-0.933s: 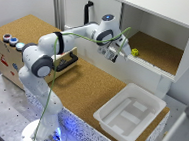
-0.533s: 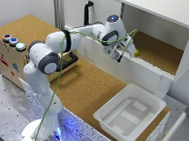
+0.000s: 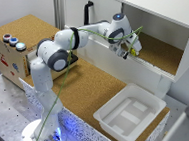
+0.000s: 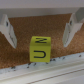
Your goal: Put the yellow object on the table
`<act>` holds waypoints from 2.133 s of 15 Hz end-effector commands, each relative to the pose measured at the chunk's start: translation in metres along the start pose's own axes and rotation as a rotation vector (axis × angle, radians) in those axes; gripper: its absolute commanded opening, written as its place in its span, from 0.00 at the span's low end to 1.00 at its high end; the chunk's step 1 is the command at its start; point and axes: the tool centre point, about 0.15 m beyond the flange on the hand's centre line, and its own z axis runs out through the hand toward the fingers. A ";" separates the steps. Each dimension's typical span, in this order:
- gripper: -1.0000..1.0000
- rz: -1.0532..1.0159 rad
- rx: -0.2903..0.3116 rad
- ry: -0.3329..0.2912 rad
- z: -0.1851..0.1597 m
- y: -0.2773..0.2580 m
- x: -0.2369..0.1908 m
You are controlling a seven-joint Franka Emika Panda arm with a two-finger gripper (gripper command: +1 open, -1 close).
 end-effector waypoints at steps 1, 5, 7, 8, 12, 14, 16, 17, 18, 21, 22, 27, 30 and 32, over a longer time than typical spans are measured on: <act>1.00 0.017 0.023 -0.095 0.014 -0.014 0.017; 0.00 0.041 0.023 -0.097 0.010 -0.013 0.006; 0.00 0.053 0.021 -0.109 0.011 -0.011 -0.005; 0.00 0.060 0.018 -0.114 0.011 -0.010 -0.008; 0.00 0.073 -0.002 -0.110 0.008 0.000 -0.015; 0.00 0.067 0.002 -0.088 -0.001 0.002 -0.019; 0.00 0.036 0.021 -0.053 -0.020 -0.004 -0.031; 0.00 -0.002 0.045 -0.031 -0.031 -0.011 -0.046; 0.00 -0.025 0.057 -0.031 -0.037 -0.016 -0.058; 0.00 -0.053 0.100 -0.056 -0.052 -0.025 -0.112; 0.00 -0.050 0.110 -0.077 -0.056 -0.025 -0.130; 0.00 -0.049 0.124 -0.184 -0.066 -0.026 -0.206; 0.00 -0.055 0.119 -0.261 -0.063 -0.030 -0.258; 0.00 -0.085 0.111 -0.294 -0.057 -0.034 -0.283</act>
